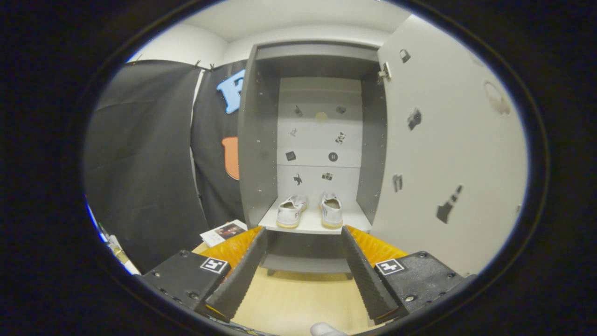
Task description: Open the shoe cabinet door, grab the shoes and put them into the shoe cabinet, then close the shoe cabinet door.
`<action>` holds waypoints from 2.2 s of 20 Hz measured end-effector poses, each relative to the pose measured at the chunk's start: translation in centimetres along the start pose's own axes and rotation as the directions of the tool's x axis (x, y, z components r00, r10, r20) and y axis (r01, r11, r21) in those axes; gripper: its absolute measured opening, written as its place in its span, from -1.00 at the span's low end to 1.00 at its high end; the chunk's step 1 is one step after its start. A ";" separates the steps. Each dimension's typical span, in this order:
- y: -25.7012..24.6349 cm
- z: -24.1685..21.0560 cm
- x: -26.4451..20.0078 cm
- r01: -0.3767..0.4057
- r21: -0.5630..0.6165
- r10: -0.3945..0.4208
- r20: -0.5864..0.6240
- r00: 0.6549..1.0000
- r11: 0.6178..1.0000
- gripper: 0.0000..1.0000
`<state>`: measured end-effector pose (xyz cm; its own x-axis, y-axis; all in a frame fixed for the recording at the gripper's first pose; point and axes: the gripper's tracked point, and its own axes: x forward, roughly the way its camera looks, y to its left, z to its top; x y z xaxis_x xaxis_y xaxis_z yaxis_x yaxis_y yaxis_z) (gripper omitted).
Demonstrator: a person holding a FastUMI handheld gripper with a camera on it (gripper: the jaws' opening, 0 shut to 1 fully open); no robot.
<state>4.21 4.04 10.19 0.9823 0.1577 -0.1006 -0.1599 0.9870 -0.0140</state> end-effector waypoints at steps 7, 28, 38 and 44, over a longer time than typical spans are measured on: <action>-4.1 0.3 -11.8 0.028 0.024 -0.030 0.052 0.998 0.999 1.00; -32.6 -1.8 -12.4 0.137 0.103 -0.139 0.019 0.990 0.985 0.97; -28.0 -0.7 -8.4 -0.089 0.069 0.087 0.036 0.996 0.994 0.94; -26.0 -0.2 -8.3 -0.080 0.028 0.079 0.026 0.997 0.996 0.86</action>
<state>0.24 -22.92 11.14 0.9689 0.2358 -0.0752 -0.2349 0.9718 0.0216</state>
